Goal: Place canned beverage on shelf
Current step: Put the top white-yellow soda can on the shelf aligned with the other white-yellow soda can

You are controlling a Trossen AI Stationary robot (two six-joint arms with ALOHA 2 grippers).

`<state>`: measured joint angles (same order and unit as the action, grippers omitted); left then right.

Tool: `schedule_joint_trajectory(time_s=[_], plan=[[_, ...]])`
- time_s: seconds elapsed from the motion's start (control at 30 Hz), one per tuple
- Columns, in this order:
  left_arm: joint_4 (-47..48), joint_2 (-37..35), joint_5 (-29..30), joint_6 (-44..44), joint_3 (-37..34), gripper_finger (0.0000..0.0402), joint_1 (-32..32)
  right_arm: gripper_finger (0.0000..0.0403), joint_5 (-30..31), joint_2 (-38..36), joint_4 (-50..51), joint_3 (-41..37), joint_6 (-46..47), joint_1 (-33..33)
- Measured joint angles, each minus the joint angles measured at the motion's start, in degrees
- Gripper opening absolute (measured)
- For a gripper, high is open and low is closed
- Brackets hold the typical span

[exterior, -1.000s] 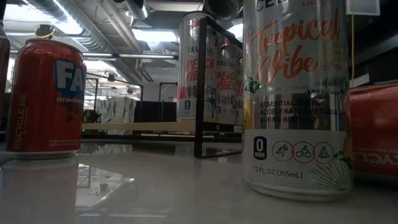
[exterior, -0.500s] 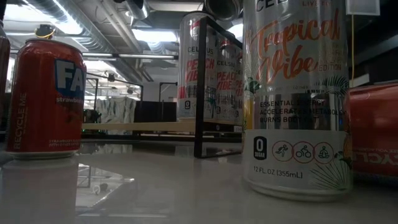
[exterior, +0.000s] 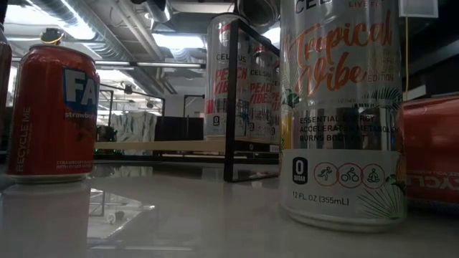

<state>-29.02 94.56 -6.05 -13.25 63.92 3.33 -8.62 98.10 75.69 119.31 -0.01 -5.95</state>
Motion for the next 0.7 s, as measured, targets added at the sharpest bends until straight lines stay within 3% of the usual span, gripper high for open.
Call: schedule_joint_trajectory(time_s=[0.27, 0.7], plan=[[-0.21, 0.00, -0.27, -0.16, 0.00, 0.0238, 0.00, 0.0323, 0.87, -1.34, 2.19, 0.83, -0.23, -0.01], [-1.11, -2.08, 0.95, 1.71, 0.00, 0.0238, -0.31, 0.0324, 9.57, -3.07, 10.82, 15.48, -1.74, -0.01]])
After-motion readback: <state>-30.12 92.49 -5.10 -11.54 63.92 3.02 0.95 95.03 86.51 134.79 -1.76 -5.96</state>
